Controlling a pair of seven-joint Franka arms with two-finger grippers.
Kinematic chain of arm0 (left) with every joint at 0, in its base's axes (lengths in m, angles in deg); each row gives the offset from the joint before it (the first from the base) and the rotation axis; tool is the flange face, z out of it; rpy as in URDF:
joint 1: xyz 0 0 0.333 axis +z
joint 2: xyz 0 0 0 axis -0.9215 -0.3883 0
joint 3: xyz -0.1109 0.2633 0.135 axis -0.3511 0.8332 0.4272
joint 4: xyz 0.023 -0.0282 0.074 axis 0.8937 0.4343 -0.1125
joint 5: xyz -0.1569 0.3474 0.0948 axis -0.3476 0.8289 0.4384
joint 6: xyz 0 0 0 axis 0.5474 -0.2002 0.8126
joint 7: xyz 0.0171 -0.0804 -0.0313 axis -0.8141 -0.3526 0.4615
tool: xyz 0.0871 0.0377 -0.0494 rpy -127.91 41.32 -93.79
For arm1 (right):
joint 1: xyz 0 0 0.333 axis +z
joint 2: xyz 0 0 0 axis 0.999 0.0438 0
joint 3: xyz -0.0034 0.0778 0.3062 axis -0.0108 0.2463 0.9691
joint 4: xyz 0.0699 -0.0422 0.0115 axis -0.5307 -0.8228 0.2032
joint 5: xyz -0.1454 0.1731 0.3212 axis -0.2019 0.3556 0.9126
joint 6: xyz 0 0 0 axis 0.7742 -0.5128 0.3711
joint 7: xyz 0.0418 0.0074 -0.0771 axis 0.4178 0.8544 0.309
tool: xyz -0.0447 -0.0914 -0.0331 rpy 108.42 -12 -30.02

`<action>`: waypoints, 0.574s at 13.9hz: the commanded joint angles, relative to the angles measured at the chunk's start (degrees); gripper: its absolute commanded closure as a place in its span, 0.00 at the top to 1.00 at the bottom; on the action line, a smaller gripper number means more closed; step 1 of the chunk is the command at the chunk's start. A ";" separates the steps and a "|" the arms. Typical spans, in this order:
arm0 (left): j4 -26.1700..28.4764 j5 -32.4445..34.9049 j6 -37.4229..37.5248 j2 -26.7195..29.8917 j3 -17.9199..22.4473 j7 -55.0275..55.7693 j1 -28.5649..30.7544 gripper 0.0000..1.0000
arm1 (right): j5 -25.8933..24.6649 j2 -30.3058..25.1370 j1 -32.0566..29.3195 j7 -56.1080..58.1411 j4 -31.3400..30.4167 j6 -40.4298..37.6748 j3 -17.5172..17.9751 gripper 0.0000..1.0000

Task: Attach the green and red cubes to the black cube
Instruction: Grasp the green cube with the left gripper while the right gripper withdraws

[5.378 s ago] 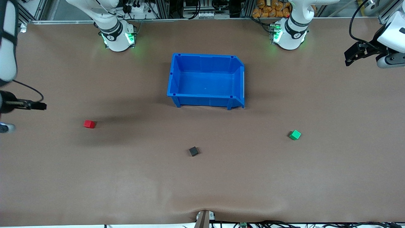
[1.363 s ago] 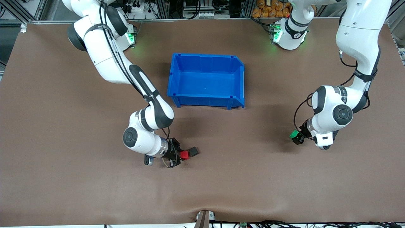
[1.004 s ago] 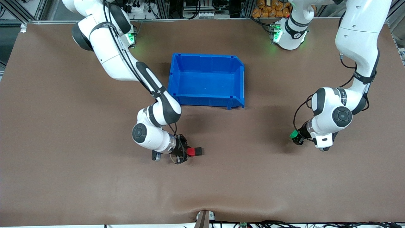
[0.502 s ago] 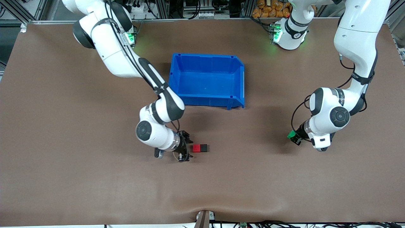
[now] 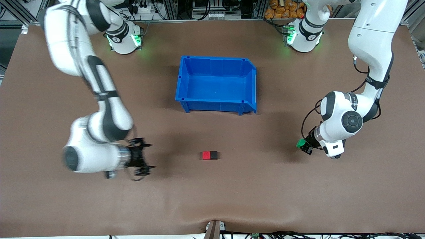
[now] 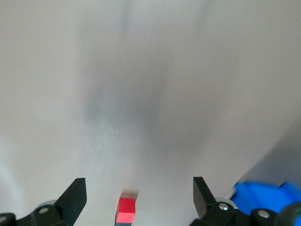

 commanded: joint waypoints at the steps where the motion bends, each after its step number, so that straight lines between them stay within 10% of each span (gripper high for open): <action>1: -2.20 -1.30 1.46 0.83 -1.14 6.31 0.11 0.00 | -4.25 -2.60 -5.38 12.32 0.22 -1.61 1.18 1.00; 8: -11.78 -6.04 8.40 -0.83 -1.49 14.42 -2.35 0.00 | -11.66 -19.37 -8.13 44.94 -2.84 -15.65 -8.58 1.00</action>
